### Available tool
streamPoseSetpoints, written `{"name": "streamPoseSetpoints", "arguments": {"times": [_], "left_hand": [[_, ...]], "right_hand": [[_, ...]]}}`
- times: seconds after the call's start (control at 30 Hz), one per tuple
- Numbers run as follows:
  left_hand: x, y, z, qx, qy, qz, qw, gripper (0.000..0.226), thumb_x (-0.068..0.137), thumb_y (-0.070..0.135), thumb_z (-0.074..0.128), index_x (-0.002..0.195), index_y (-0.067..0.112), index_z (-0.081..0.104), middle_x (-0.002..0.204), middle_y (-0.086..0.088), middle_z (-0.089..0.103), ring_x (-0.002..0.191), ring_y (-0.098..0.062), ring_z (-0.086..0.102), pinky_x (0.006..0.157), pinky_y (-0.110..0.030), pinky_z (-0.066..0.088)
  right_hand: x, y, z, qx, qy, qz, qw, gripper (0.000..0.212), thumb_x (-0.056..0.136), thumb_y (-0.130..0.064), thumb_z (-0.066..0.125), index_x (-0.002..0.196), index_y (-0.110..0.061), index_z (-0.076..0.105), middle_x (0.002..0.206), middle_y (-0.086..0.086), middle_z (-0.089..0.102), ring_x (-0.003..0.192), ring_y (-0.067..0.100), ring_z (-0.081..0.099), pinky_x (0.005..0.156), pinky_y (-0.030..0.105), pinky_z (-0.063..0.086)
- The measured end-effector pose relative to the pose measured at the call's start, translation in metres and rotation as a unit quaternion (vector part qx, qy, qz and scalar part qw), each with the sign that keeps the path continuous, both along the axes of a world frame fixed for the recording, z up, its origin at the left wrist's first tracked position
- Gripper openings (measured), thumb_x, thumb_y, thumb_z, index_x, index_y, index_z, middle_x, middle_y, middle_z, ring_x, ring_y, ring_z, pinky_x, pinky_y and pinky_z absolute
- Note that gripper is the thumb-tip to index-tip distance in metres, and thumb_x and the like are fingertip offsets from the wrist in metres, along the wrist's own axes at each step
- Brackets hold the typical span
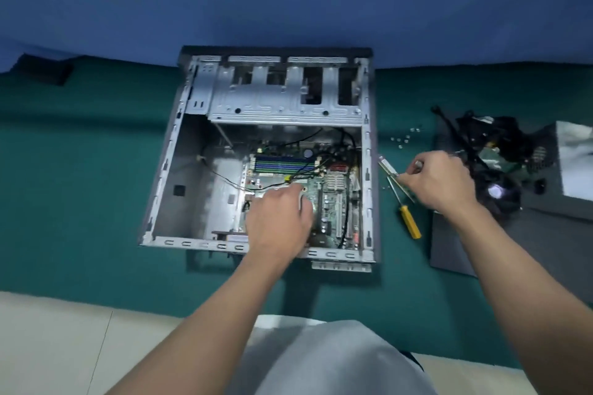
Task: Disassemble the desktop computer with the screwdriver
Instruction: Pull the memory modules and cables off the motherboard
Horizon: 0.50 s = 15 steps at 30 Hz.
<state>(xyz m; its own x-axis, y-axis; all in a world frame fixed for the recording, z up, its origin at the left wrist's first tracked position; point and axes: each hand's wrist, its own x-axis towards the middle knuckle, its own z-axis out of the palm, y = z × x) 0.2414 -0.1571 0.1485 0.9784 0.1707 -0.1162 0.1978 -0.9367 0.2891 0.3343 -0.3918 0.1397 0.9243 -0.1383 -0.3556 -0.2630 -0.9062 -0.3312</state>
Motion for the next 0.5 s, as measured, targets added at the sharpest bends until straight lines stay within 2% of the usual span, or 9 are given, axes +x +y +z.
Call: {"name": "streamPoseSetpoints", "arguments": {"times": [0.1, 0.2, 0.27, 0.33, 0.4, 0.5], "left_hand": [[-0.002, -0.026, -0.009, 0.025, 0.043, -0.003, 0.999, 0.028, 0.093, 0.034, 0.043, 0.106, 0.022, 0.066, 0.080, -0.007, 0.069, 0.066, -0.027, 0.055, 0.060, -0.030, 0.033], [-0.002, -0.030, -0.015, 0.040, 0.069, -0.004, 0.997, 0.028, 0.093, 0.035, 0.043, 0.101, 0.021, 0.065, 0.066, -0.002, 0.060, 0.058, -0.023, 0.054, 0.057, -0.028, 0.040], [0.000, -0.028, -0.015, 0.016, 0.070, 0.007, 0.997, 0.027, 0.092, 0.033, 0.043, 0.100, 0.019, 0.064, 0.067, -0.003, 0.064, 0.057, -0.023, 0.057, 0.059, -0.031, 0.050], [0.001, -0.029, -0.013, 0.013, 0.056, 0.007, 0.998, 0.026, 0.091, 0.031, 0.044, 0.098, 0.019, 0.066, 0.068, -0.004, 0.066, 0.057, -0.023, 0.057, 0.059, -0.031, 0.049], [-0.001, -0.030, -0.011, 0.016, 0.044, 0.015, 0.999, 0.026, 0.090, 0.031, 0.045, 0.096, 0.018, 0.066, 0.069, -0.005, 0.068, 0.057, -0.024, 0.058, 0.058, -0.030, 0.048], [-0.001, -0.031, -0.008, 0.003, 0.049, 0.030, 0.998, 0.026, 0.091, 0.031, 0.044, 0.096, 0.017, 0.066, 0.070, -0.005, 0.068, 0.059, -0.025, 0.061, 0.062, -0.035, 0.055]], "right_hand": [[-0.012, -0.007, -0.031, -0.016, 0.034, 0.026, 0.999, 0.017, 0.075, -0.035, 0.070, 0.085, -0.023, 0.068, 0.096, 0.013, 0.066, 0.089, 0.035, 0.062, 0.067, 0.032, 0.042], [-0.018, -0.002, -0.059, -0.025, 0.047, 0.062, 0.997, 0.017, 0.079, -0.031, 0.066, 0.092, -0.020, 0.066, 0.098, 0.011, 0.066, 0.088, 0.034, 0.062, 0.068, 0.033, 0.043], [-0.017, 0.003, -0.073, -0.023, 0.056, 0.081, 0.995, 0.015, 0.083, -0.031, 0.066, 0.090, -0.017, 0.064, 0.097, 0.010, 0.066, 0.082, 0.030, 0.059, 0.068, 0.032, 0.042], [-0.013, 0.007, -0.082, -0.028, 0.058, 0.090, 0.994, 0.015, 0.085, -0.030, 0.065, 0.090, -0.015, 0.064, 0.097, 0.010, 0.066, 0.076, 0.028, 0.054, 0.067, 0.032, 0.041], [-0.007, 0.010, -0.087, -0.034, 0.054, 0.097, 0.993, 0.015, 0.085, -0.025, 0.062, 0.092, -0.012, 0.065, 0.099, 0.012, 0.065, 0.081, 0.031, 0.058, 0.068, 0.034, 0.044], [0.000, 0.012, -0.092, -0.040, 0.042, 0.112, 0.992, 0.012, 0.084, -0.015, 0.058, 0.093, -0.009, 0.064, 0.101, 0.015, 0.064, 0.089, 0.036, 0.062, 0.068, 0.036, 0.044]]}}
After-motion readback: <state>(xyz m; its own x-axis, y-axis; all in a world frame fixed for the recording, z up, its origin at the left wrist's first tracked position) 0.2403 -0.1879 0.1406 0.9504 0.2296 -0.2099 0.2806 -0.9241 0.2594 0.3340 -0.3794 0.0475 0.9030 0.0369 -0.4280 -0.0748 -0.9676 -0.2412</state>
